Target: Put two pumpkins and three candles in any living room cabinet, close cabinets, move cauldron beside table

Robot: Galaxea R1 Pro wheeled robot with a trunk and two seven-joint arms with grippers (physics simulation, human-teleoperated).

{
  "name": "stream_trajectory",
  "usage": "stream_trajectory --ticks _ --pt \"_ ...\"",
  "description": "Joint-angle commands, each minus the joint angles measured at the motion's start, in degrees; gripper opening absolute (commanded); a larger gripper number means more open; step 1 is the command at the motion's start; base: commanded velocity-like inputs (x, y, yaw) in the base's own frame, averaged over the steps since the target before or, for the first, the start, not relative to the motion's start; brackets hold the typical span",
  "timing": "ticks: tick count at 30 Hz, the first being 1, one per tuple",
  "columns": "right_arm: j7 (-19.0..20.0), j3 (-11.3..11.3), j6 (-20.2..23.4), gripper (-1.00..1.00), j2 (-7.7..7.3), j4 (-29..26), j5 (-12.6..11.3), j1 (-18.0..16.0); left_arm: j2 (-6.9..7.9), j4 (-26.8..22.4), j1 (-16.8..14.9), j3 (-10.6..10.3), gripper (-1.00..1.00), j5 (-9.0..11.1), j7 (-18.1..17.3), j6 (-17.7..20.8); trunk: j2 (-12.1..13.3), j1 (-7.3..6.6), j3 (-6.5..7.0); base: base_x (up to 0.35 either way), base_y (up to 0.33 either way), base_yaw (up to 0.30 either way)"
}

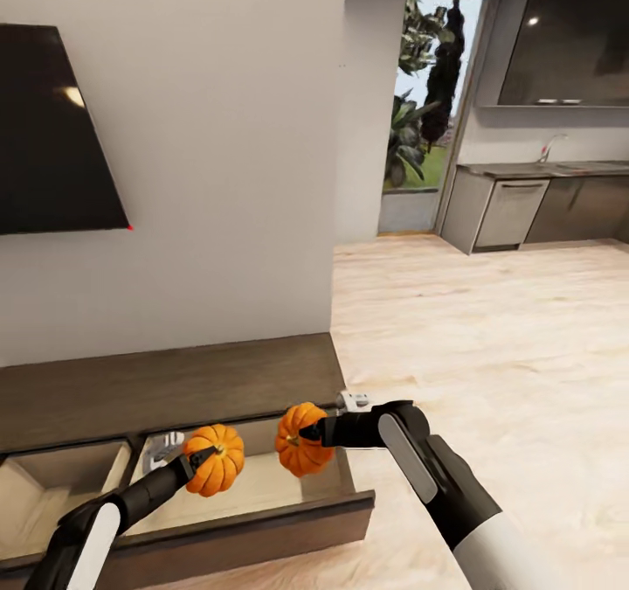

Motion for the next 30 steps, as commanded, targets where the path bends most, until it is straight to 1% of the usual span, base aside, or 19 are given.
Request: stream_trajectory --ticks 1,4,5,8,11,14,15,16,17,18,19,20,24,27,30 --pt "0.7 0.0 -0.1 -1.00 -0.06 0.2 -0.7 0.0 -0.30 0.3 -0.2 -0.3 -1.00 -0.1 0.7 0.0 0.0 0.00 0.01 0.339 -0.110 0.282" --pt "3.1 -0.1 -0.3 -1.00 -0.27 0.4 -0.8 0.0 -0.59 0.7 -0.3 -0.6 -1.00 -0.4 1.9 0.0 0.0 0.00 0.01 0.320 -0.079 0.282" --pt "5.3 -0.2 -0.5 -1.00 -0.42 0.4 -0.7 0.0 -0.71 0.8 -0.3 -0.7 -1.00 -0.5 2.6 0.0 0.0 0.00 0.01 0.199 -0.040 0.283" --pt "7.8 -0.2 -1.1 -1.00 -0.59 0.5 -0.5 0.0 -0.88 0.9 -0.4 -0.8 -1.00 -0.6 3.3 0.0 0.0 0.00 0.01 0.123 -0.025 0.283" --pt "8.8 -0.1 -2.3 -1.00 -0.51 0.5 -0.3 0.1 -0.90 1.0 -0.4 -0.9 -1.00 -0.7 3.8 0.0 0.0 0.00 0.01 0.045 -0.009 0.284" --pt "9.2 -0.1 -3.0 -1.00 -0.90 0.5 -0.2 0.4 -0.90 1.5 -0.4 -0.9 -1.00 -0.7 3.9 0.0 0.0 0.00 0.01 0.012 -0.002 0.285" --pt "9.2 -0.1 -3.1 -1.00 -1.65 0.4 -0.2 0.6 -0.90 1.6 -0.4 -0.9 -1.00 -0.7 4.0 0.0 0.0 0.00 0.01 0.004 -0.001 0.286" --pt "9.2 -0.2 -3.3 -1.00 -3.31 0.1 -0.2 0.7 -0.91 1.7 -0.4 -0.9 -1.00 -0.7 3.9 0.0 0.0 0.00 0.00 0.001 0.000 0.286" --pt "9.2 -0.5 -3.9 -1.00 -4.17 0.0 -0.3 0.8 -0.91 1.7 -0.4 -0.9 -1.00 -0.7 4.0 0.0 0.0 0.00 -0.01 0.001 0.000 0.286" --pt "9.2 -0.8 -4.4 -1.00 -4.53 -0.1 -0.3 0.9 -0.91 1.7 -0.4 -0.9 -1.00 -0.7 4.0 0.0 0.0 0.00 -0.03 0.001 0.000 0.286" --pt "9.2 -1.6 -5.5 -1.00 -5.02 -0.2 -0.3 1.2 -0.91 1.7 -0.4 -0.9 -1.00 -0.7 4.0 -0.1 0.0 0.00 -0.04 0.000 0.000 0.286" --pt "9.1 -2.9 -6.7 -1.00 -5.47 -0.4 -0.3 1.6 -0.91 1.8 -0.4 -0.9 -1.00 -0.7 3.9 -0.1 0.0 0.00 -0.06 0.000 0.000 0.286" --pt "8.8 -5.3 -7.8 -1.00 -5.83 -0.5 -0.2 1.9 -0.91 1.8 -0.4 -1.0 -1.00 -0.7 3.9 -0.4 0.0 0.00 -0.12 0.000 0.118 0.286" --pt "8.5 -5.9 -8.0 -1.00 -5.90 -0.4 -0.1 2.0 -0.91 1.8 -0.4 -1.0 -1.00 -0.7 3.9 -0.6 0.0 0.00 -0.14 0.000 0.246 0.229" --pt "7.6 -6.3 -8.1 -1.00 -5.94 -0.3 -0.1 2.0 -0.91 1.8 -0.4 -1.0 -1.00 -0.7 3.9 -0.7 0.0 0.00 -0.14 0.002 0.291 0.097"
